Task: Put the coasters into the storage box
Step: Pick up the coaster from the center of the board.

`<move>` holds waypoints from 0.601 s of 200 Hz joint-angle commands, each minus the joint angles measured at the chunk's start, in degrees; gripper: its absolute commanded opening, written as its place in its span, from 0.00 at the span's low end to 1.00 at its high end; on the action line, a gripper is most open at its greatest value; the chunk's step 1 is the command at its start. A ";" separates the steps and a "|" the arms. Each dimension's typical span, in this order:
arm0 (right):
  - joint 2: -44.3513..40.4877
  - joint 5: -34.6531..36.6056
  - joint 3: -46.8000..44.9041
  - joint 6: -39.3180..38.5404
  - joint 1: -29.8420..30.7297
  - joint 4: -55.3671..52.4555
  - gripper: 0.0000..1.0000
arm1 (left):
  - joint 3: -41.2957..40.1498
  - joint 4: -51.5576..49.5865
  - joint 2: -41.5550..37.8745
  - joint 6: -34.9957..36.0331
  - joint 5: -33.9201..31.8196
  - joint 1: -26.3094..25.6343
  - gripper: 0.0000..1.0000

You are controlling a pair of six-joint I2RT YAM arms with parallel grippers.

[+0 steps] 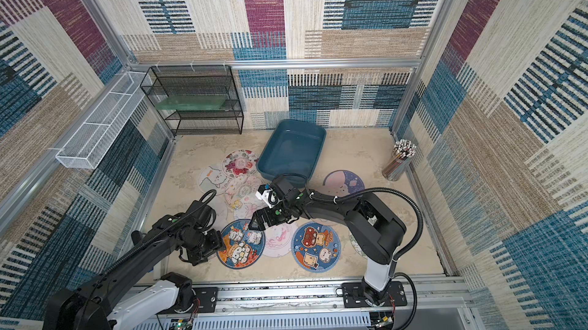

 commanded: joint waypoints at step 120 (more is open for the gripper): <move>0.39 -1.30 -2.54 0.88 -0.30 3.24 0.94 | -12.08 10.08 -11.50 -7.61 2.00 -0.77 0.57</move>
